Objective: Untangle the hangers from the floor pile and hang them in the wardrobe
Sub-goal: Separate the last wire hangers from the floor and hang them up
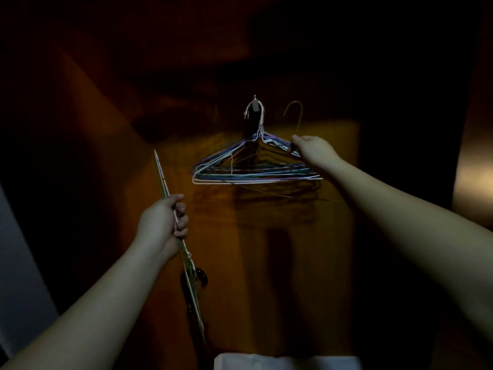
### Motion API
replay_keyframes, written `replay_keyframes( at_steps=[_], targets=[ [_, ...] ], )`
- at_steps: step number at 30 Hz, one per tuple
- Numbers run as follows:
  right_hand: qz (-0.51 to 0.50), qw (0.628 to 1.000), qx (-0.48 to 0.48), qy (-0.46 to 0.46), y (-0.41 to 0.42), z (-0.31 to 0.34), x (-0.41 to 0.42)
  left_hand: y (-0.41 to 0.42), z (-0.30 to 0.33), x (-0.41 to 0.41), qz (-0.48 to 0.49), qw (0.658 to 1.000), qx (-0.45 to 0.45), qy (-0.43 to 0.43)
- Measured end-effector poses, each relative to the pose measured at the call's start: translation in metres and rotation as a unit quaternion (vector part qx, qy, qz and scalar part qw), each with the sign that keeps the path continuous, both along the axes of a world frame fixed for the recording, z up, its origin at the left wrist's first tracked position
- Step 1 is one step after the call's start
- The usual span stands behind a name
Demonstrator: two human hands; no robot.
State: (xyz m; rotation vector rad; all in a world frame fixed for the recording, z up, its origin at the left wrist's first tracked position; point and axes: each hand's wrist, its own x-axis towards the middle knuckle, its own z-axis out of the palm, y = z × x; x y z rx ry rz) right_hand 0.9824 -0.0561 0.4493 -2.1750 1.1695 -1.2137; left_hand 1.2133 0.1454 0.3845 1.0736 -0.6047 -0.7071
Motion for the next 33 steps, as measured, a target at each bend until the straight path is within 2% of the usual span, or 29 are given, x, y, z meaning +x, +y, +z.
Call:
replay_keyframes(
  at_steps=[13, 22, 33],
  targets=[
    [0.009, 0.998, -0.054, -0.02, -0.053, 0.052, 0.048, -0.021, 0.03, -0.015, 0.007, 0.999, -0.049, 0.002],
    [0.052, 0.997, -0.051, 0.004, -0.061, 0.044, 0.076, -0.021, 0.036, -0.014, 0.002, 0.998, -0.066, -0.006],
    [0.047, 0.998, -0.032, -0.003, -0.066, 0.025, 0.08, -0.02, 0.032, -0.014, -0.004, 0.998, -0.062, -0.003]
  ],
)
